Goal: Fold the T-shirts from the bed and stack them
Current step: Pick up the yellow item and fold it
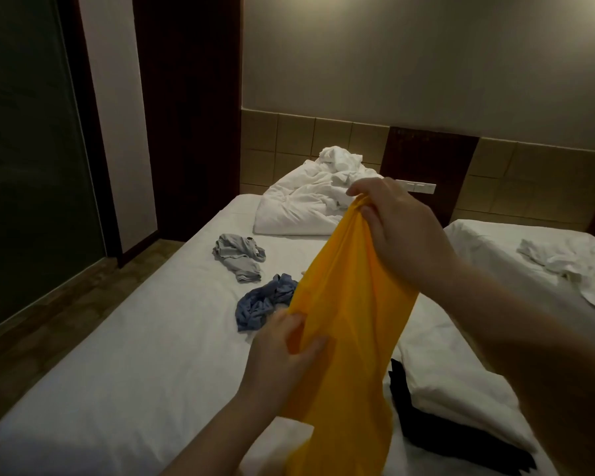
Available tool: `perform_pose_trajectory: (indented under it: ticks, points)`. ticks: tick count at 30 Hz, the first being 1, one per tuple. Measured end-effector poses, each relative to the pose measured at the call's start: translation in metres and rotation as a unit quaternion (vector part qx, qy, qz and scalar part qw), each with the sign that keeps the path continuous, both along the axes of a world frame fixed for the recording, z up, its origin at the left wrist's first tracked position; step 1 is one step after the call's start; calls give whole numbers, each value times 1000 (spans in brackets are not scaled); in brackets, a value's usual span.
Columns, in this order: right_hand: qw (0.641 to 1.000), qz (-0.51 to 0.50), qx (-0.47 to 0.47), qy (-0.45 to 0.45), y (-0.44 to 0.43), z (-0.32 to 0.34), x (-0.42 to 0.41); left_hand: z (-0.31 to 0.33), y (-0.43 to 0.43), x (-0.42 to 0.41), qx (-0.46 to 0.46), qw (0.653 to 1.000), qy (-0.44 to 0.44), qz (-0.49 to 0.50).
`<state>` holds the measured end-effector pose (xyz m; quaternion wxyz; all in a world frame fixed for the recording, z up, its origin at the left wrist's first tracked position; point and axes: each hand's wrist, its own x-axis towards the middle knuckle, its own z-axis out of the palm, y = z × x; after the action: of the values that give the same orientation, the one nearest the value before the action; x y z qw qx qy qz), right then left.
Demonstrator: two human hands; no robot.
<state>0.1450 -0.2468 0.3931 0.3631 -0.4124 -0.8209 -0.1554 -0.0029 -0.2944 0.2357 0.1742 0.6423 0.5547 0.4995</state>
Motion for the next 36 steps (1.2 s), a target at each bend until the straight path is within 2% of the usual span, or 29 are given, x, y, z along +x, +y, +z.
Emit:
perform_pose_trajectory:
  ticks: [7,16,19,22,24,26,29,30,32,34,36]
  points:
    - [1000,-14,-14,0,11,7,6,-9,14,-5,14,999,-48,20]
    - [988,-3,-143,55,33,13,33,2,18,-47,29,995,-77,51]
    - [962,-7,-272,29,30,21,39,28,19,-72,78,993,-41,85]
    - [904,-27,-423,-66,28,27,43,57,23,-90,137,985,41,99]
    - [881,-54,-458,-104,29,31,47,78,22,-96,138,982,97,90]
    - [903,-72,-415,-91,31,40,52,97,20,-101,120,985,110,64]
    - [960,-39,-276,14,28,54,53,127,8,-105,75,997,-3,-2]
    - [966,-28,-255,19,27,56,51,136,4,-104,50,998,-29,-31]
    - [970,-29,-239,-30,25,55,47,148,-3,-103,11,998,8,-67]
    - [985,-8,-172,-10,17,59,46,162,-11,-103,42,998,-17,-47]
    - [993,29,-78,88,4,74,46,181,-17,-106,106,989,-107,-6]
